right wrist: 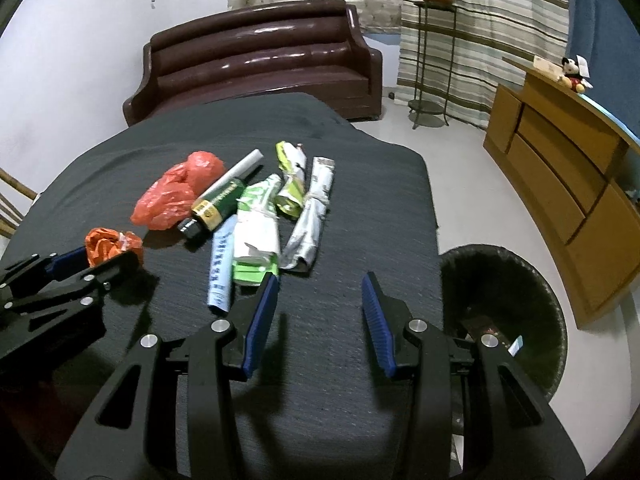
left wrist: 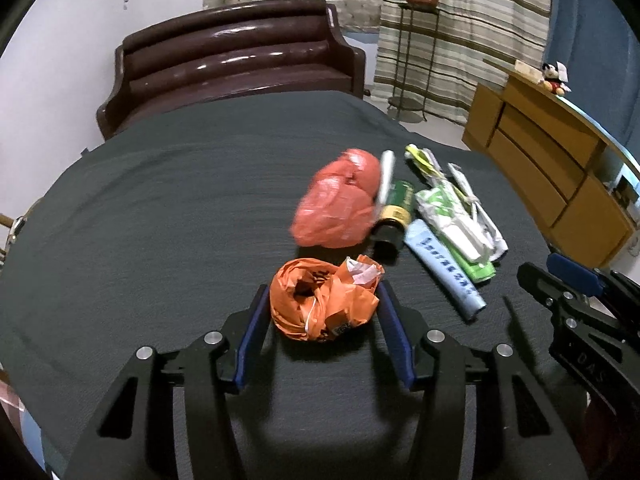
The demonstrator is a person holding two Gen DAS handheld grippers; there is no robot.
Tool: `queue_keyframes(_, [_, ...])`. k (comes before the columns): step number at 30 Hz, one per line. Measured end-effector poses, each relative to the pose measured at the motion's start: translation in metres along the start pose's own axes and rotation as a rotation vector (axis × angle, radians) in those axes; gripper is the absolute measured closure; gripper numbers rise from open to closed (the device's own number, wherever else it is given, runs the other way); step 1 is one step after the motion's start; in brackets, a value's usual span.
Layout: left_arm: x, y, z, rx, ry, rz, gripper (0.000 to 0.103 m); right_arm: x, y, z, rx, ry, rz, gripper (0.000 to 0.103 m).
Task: Collect trash
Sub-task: 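Grasp the white-green wrapper with the right gripper while the left gripper approaches the orange bag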
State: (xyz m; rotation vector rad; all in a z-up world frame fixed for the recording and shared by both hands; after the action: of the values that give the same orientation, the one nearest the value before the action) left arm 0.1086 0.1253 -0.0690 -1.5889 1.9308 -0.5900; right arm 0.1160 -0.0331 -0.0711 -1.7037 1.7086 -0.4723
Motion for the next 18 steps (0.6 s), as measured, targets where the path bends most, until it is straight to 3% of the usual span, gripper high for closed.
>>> queue_keyframes(11, [-0.046, 0.007, 0.000, 0.001, -0.061, -0.071, 0.050, -0.037, -0.013, 0.013, 0.006, -0.030, -0.065, 0.063])
queue_keyframes(13, [-0.052, 0.007, 0.001, 0.003, -0.066, -0.080, 0.050, -0.041, -0.014, 0.018, -0.004, -0.027, -0.075, 0.070])
queue_keyframes(18, [-0.062, 0.006, 0.003, 0.007, -0.072, -0.100, 0.050, -0.047, -0.016, 0.032, -0.040, -0.019, -0.086, 0.071])
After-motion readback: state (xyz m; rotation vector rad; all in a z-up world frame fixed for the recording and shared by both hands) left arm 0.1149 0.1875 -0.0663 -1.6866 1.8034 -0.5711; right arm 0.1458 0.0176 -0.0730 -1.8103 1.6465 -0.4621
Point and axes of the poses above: each gripper's, at about its wrist camera, not at the fingertips, and z roughly the way its jaws point, x to its right, y to its underside, the point moved 7 cm from there along z, roughly the way its jaws point, and after that the axes turned 14 degrees about z, right-handed, at the moved point
